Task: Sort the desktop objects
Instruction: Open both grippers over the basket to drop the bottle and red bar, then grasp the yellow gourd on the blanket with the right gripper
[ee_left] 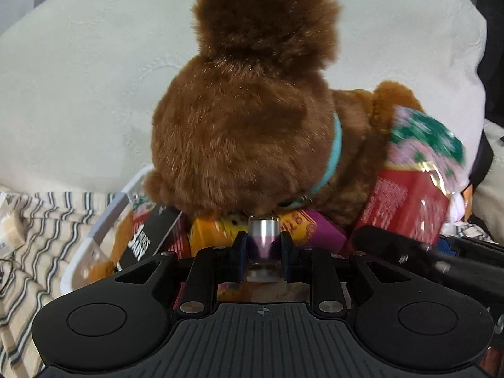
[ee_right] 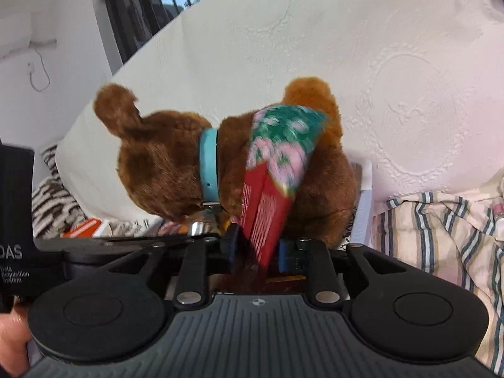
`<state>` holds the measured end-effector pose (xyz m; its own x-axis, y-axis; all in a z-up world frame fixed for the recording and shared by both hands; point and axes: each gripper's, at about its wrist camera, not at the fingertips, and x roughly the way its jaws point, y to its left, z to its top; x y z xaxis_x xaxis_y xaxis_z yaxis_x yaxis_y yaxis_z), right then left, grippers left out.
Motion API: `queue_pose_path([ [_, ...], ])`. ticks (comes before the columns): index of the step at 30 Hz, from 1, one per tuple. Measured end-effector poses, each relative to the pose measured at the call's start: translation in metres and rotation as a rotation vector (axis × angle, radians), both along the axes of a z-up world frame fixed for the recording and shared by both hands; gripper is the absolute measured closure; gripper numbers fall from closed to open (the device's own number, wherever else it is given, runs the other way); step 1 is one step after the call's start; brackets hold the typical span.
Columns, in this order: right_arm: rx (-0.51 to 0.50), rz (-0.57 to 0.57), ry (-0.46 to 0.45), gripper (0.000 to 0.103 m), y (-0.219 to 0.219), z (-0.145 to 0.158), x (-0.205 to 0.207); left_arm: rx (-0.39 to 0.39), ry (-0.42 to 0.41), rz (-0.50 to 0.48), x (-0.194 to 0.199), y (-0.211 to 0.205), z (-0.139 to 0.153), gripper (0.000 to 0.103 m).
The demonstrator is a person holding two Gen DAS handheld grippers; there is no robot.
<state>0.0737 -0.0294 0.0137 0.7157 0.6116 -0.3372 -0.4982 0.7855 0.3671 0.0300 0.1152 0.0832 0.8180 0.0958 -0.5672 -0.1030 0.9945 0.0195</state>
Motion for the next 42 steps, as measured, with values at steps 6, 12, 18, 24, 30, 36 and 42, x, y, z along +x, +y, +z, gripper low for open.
queue_pose_path([
  [6,-0.036,0.018,0.027,0.055,-0.012,0.004,-0.007,0.052,0.017,0.005,0.004,-0.008,0.006,0.033],
  [12,0.034,0.008,-0.030,0.027,-0.054,0.014,-0.040,0.059,-0.076,0.036,-0.026,-0.007,0.025,0.007],
  [18,0.108,-0.056,-0.080,0.023,-0.086,0.026,-0.060,0.038,-0.101,0.049,-0.065,-0.012,0.030,0.007],
  [24,0.088,-0.215,-0.096,0.017,-0.160,0.037,-0.064,0.031,-0.154,-0.109,-0.097,-0.062,0.027,0.005],
  [30,-0.023,-0.371,0.210,0.011,-0.237,0.011,-0.012,-0.033,-0.143,-0.377,-0.096,-0.170,0.008,0.001],
  [36,-0.160,-0.454,0.314,0.011,-0.254,-0.027,0.034,-0.086,-0.041,-0.481,-0.069,-0.218,-0.051,0.001],
  [42,-0.307,-0.496,0.426,0.040,-0.251,-0.062,0.077,-0.068,0.011,-0.455,-0.054,-0.212,-0.087,0.001],
])
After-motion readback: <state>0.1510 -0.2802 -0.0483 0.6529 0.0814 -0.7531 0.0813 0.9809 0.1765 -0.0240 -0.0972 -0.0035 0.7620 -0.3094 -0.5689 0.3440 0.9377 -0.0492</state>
